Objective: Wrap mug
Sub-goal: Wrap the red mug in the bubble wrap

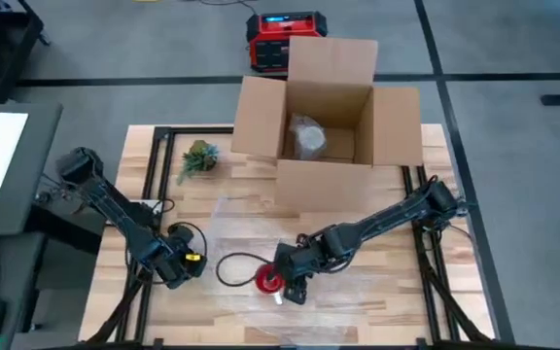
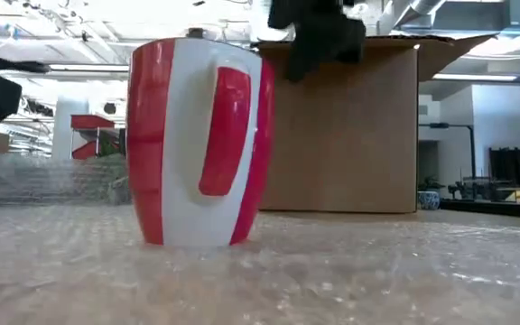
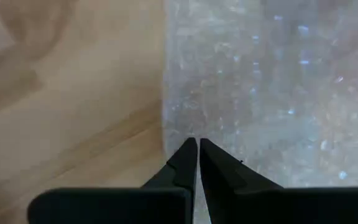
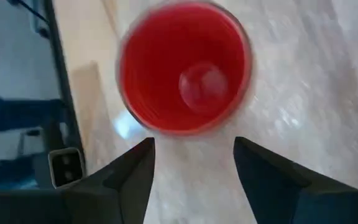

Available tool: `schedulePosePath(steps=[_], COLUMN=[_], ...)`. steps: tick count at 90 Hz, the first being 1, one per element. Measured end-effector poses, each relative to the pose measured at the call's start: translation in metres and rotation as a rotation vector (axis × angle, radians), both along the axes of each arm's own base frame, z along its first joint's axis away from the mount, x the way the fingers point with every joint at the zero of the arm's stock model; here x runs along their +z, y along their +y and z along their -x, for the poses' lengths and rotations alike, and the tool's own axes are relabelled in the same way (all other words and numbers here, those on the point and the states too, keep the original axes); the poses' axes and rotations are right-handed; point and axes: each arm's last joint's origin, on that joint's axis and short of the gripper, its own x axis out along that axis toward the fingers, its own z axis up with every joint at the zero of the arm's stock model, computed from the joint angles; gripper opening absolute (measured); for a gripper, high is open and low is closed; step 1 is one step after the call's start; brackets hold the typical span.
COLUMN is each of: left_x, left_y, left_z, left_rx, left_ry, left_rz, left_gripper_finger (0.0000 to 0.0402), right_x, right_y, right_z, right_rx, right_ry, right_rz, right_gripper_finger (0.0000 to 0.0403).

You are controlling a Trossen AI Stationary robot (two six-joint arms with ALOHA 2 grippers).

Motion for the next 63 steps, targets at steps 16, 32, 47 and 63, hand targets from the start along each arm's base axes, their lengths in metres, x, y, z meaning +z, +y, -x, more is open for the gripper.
schedulePosePath(steps=[16, 32, 47, 63], left_x=[0.019, 0.034, 0.051, 0.068], left_y=[0.010, 0.020, 0.022, 0.012], left_z=[0.007, 0.014, 0.012, 0.003], left_rx=[-0.028, -0.019, -0.090, -0.229], left_ry=[-0.044, -0.072, -0.134, -0.210], left_rz=[-0.040, -0.107, -0.148, -0.118], left_gripper_finger=[0.0000, 0.0000, 0.0000, 0.0000], right_x=[-0.010, -0.011, -0.011, -0.012], right_y=[-0.005, -0.017, -0.031, -0.039], right_z=[-0.009, -0.013, -0.018, -0.020], right_rx=[-0.032, -0.075, -0.110, -0.128], right_ry=[0.001, 0.001, 0.002, 0.005], right_rz=[-0.005, -0.006, -0.005, -0.001], right_gripper_finger=[0.0182, 0.0162, 0.0155, 0.0155])
